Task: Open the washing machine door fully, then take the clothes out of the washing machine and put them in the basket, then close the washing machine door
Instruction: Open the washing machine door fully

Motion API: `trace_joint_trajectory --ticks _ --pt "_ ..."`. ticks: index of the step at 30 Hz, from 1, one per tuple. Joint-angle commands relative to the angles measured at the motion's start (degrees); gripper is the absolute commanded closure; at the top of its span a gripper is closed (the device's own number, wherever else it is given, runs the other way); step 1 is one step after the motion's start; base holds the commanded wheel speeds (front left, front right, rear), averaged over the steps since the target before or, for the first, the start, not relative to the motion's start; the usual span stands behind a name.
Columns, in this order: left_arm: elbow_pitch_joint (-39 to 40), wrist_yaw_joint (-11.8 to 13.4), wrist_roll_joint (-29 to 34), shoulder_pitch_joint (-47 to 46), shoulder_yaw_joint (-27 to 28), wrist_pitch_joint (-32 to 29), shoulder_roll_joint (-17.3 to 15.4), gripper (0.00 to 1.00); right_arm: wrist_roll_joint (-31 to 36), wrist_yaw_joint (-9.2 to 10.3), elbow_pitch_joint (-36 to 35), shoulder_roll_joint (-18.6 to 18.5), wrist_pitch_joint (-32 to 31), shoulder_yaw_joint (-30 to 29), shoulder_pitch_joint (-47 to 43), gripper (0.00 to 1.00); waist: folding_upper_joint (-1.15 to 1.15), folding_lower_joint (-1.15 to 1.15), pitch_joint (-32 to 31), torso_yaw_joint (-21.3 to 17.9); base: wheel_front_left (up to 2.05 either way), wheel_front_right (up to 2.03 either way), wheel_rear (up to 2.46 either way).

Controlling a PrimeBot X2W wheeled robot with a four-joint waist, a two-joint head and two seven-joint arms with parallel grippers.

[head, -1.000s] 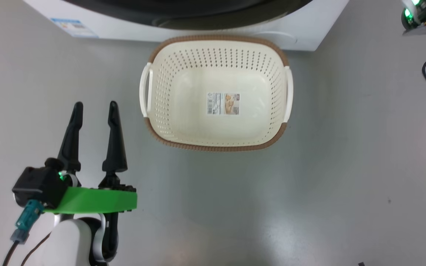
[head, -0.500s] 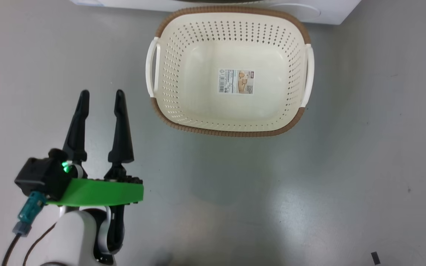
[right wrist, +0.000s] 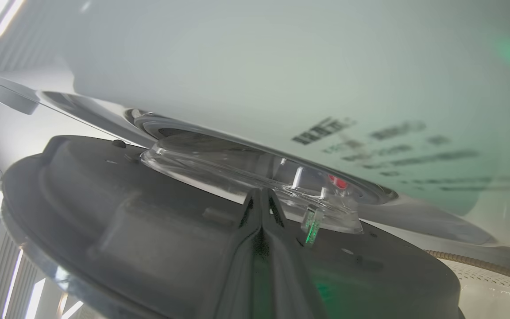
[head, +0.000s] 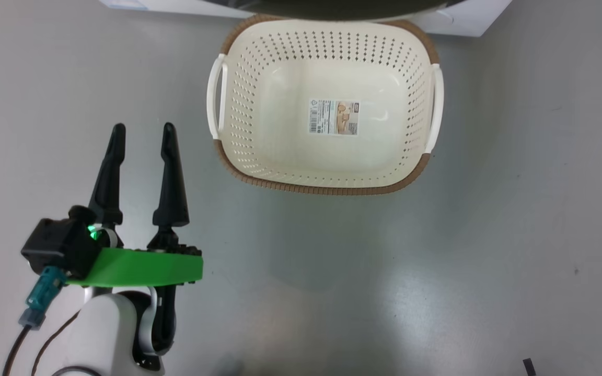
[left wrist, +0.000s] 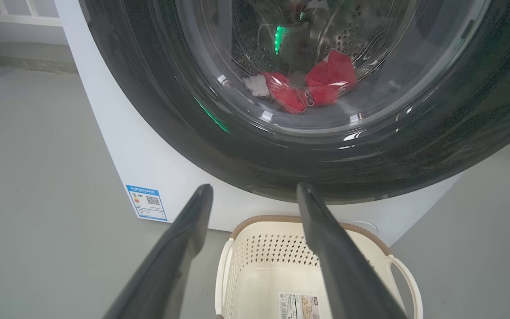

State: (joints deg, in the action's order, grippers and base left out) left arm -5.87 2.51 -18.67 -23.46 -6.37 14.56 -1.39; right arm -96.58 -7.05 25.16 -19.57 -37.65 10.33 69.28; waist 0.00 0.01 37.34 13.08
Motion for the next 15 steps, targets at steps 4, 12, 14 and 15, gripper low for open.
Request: trace_joint_trajectory --ticks 4,12,14,15 --pt "0.72 0.08 0.48 0.44 2.12 0.44 -1.49 0.0 -0.15 -0.44 -2.87 2.38 -1.61 0.88 -3.03 1.0 0.0 0.0 -1.74 -0.78 0.0 0.0 0.0" --pt "-0.32 -0.26 0.91 0.93 2.23 0.44 -1.49 0.0 -0.14 -0.44 -3.64 3.77 -3.92 0.92 -7.7 1.0 0.0 0.0 -5.43 -1.65 0.0 0.0 0.0" --pt "-0.53 -0.31 1.2 1.11 2.27 0.44 -1.49 0.0 -0.06 -0.44 -3.42 4.05 -4.4 0.86 -8.73 1.0 0.0 0.0 -6.45 -1.74 0.0 0.0 0.0" --pt "-0.59 -0.3 1.33 1.2 2.26 0.44 -1.49 0.0 0.0 -0.44 -3.28 4.23 -4.57 0.79 -9.12 1.0 0.0 0.0 -6.91 -1.79 0.0 0.0 0.0"
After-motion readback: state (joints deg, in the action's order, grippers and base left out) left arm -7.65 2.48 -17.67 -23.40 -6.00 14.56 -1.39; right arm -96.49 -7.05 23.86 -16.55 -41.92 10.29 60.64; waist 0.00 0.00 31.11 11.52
